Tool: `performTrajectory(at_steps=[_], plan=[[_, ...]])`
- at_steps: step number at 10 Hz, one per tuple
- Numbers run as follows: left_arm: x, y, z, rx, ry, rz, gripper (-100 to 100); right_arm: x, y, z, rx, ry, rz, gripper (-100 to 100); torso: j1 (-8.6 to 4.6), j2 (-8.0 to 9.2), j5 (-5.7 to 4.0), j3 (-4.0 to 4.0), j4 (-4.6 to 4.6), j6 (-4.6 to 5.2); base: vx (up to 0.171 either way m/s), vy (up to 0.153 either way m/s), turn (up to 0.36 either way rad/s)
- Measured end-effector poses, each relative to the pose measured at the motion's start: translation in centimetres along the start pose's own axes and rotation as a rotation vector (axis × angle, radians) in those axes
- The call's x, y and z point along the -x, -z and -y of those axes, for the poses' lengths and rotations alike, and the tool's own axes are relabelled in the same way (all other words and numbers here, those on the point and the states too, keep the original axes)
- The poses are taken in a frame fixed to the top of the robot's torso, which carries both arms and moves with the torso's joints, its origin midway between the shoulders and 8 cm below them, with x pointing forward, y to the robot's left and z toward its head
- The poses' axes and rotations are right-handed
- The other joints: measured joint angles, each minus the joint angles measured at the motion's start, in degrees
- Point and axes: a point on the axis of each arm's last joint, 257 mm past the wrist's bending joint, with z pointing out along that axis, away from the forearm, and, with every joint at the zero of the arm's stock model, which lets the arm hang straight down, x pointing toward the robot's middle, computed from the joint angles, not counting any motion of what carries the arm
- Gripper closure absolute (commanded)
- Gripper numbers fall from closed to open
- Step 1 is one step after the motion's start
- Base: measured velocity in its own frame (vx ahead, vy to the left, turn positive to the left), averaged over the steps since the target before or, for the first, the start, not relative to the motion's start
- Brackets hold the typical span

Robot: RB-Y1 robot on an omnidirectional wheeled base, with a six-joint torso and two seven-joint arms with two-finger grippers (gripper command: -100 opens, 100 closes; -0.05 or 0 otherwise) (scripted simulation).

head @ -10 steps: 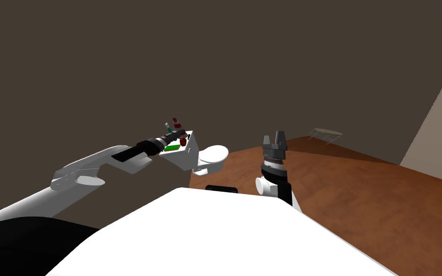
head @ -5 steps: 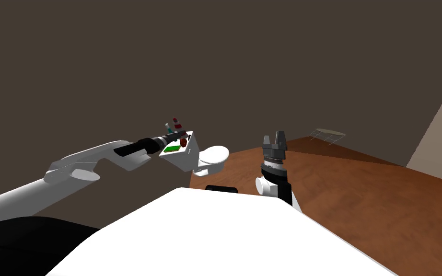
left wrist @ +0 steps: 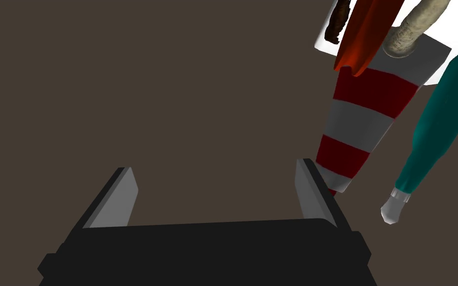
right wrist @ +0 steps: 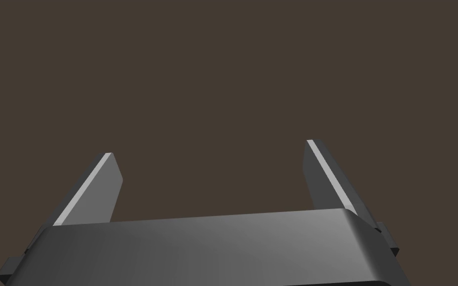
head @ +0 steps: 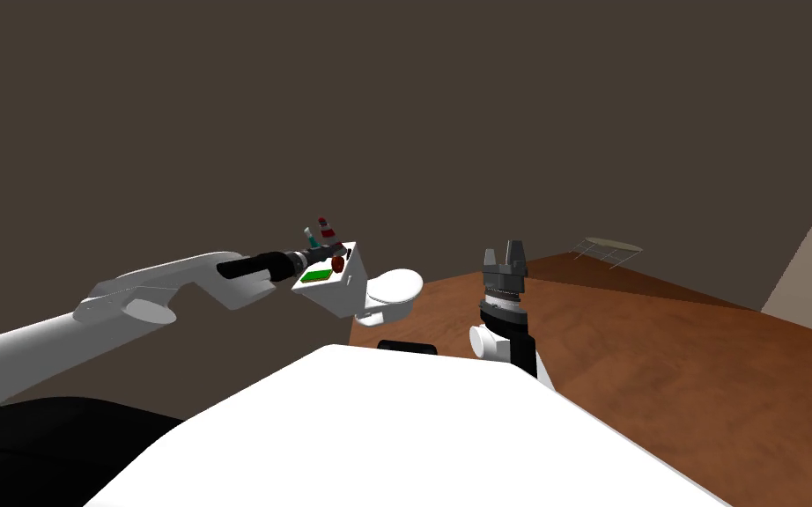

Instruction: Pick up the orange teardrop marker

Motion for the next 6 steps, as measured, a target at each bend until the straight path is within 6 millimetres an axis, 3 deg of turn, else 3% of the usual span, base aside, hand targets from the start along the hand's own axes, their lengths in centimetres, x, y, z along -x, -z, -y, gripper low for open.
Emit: performTrajectory(at_steps=[6], plan=[[-3.7,0.2,-2.2,0.143,-0.045,-0.177,-100,0.0,0.0,0.0,0.0,0.0,0.0,0,0.07,-0.12,0.02,-0.07,-0.03,0.0,0.067,0.039,0.008]])
